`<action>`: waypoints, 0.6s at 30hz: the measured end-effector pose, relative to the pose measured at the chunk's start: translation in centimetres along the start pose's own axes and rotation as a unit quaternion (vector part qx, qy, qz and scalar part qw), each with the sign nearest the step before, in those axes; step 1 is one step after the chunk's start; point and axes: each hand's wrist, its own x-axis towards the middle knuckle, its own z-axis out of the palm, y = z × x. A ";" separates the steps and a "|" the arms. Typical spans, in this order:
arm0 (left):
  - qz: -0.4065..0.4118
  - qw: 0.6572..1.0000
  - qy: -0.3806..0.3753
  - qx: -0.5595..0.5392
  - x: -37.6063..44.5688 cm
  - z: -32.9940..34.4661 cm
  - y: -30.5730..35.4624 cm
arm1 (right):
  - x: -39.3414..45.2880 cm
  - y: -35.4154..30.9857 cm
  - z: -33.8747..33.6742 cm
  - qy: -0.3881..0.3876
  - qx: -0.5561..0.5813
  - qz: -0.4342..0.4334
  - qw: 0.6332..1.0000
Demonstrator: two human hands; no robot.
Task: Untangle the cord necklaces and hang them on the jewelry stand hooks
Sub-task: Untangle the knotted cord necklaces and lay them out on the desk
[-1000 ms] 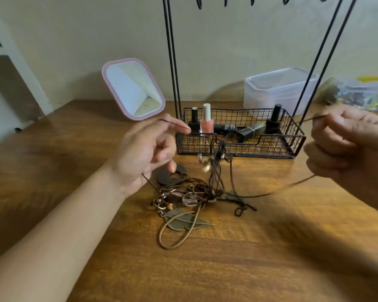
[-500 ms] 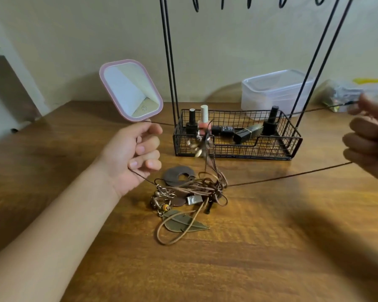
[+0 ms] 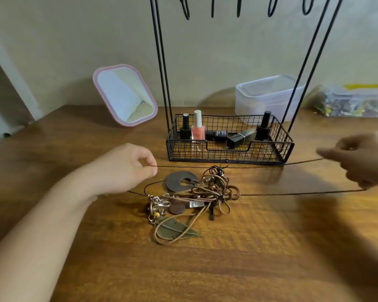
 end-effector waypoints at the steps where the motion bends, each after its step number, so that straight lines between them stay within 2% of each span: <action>1: 0.005 1.000 -0.016 0.017 -0.1 -0.2 -0.1 | -0.1 -0.2 0.4 0.010 -0.069 -0.005 0.998; 4: 0.041 0.998 -0.022 0.037 -0.6 -0.8 0.1 | -1.0 -1.4 2.1 0.029 -0.202 -0.023 0.979; 6: 0.127 0.989 0.076 -0.020 -1.0 -0.1 1.0 | -1.9 -2.4 3.4 0.084 -0.238 -0.119 0.960; 8: 0.242 0.950 0.159 -0.118 -1.6 1.4 2.7 | -3.5 -4.0 5.5 0.076 -0.155 -0.232 0.957; 10: 0.300 0.931 0.170 -0.125 -1.9 3.6 4.2 | -5.2 -5.8 7.8 -0.001 -0.071 -0.281 0.957; 12: 0.287 0.938 0.177 -0.081 -1.6 5.5 4.9 | -5.4 -6.3 9.9 -0.038 -0.053 -0.298 0.952; 14: 0.256 0.947 0.187 -0.059 -1.0 6.5 4.9 | -5.0 -6.3 11.2 -0.029 -0.068 -0.307 0.949; 18: 0.212 0.964 0.157 -0.047 0.0 7.1 4.7 | -4.3 -6.4 11.7 -0.041 -0.072 -0.306 0.948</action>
